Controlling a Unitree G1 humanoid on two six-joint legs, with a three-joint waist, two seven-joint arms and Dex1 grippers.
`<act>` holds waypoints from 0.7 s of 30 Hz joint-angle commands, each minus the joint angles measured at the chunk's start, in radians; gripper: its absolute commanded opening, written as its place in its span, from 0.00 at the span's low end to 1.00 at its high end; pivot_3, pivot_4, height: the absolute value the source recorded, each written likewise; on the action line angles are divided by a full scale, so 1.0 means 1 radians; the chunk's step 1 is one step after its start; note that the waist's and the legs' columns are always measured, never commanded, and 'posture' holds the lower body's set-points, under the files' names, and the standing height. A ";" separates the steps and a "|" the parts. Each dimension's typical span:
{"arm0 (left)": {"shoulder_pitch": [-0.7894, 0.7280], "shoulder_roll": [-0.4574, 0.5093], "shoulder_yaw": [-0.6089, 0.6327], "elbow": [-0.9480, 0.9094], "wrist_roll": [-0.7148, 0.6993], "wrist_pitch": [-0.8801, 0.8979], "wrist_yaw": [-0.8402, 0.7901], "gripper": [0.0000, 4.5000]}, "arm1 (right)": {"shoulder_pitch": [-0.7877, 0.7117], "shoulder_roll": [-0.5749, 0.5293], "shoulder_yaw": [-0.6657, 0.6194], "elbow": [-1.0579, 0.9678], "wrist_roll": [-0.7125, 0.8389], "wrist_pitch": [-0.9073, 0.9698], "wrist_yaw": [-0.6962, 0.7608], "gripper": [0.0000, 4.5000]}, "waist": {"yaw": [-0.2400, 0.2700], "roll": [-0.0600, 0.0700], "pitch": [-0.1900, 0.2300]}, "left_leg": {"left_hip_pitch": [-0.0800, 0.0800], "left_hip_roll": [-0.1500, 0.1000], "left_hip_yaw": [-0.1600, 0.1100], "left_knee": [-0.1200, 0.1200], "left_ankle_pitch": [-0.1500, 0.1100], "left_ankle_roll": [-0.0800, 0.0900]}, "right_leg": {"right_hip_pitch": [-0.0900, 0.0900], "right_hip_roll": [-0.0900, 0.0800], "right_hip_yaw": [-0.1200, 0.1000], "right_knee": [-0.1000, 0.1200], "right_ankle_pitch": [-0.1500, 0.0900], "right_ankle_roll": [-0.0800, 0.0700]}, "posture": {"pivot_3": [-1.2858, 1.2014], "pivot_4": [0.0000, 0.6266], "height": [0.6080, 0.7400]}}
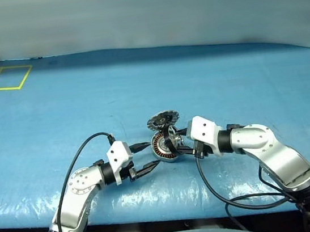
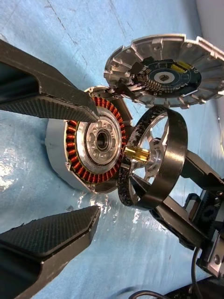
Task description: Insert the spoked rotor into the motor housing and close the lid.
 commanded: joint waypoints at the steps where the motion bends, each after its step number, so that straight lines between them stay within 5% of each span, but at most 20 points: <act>1: 0.006 -0.002 0.003 0.017 0.009 -0.052 -0.012 0.67 | -0.029 -0.009 0.014 0.005 -0.043 -0.030 -0.005 0.40 | 0.001 0.000 0.000 | 0.000 0.000 0.000 0.000 0.000 0.000 | 0.000 0.000 0.000 0.000 0.000 0.000 | 0.52 0.24 1.00; 14: -0.006 -0.023 -0.002 0.123 0.027 -0.138 -0.036 0.67 | -0.069 -0.061 0.088 0.014 -0.146 -0.083 0.049 0.40 | 0.003 0.000 0.000 | 0.000 0.000 0.000 0.000 0.000 0.000 | 0.000 0.000 0.000 0.000 0.000 0.000 | 0.52 0.24 1.00; 20: -0.011 -0.033 -0.002 0.158 0.032 -0.166 -0.047 0.67 | -0.068 -0.045 0.086 0.012 -0.157 -0.073 0.052 0.83 | 0.003 0.000 0.000 | 0.000 0.000 0.000 0.000 0.000 0.000 | 0.000 0.000 0.000 0.000 0.000 0.000 | 0.52 0.24 1.00; 21: -0.012 -0.034 -0.001 0.163 0.032 -0.169 -0.048 0.67 | -0.066 -0.049 0.082 0.007 -0.151 -0.074 0.058 0.83 | 0.003 0.000 0.000 | 0.000 0.000 0.000 0.000 0.000 0.000 | 0.000 0.000 0.000 0.000 0.000 0.000 | 0.52 0.24 1.00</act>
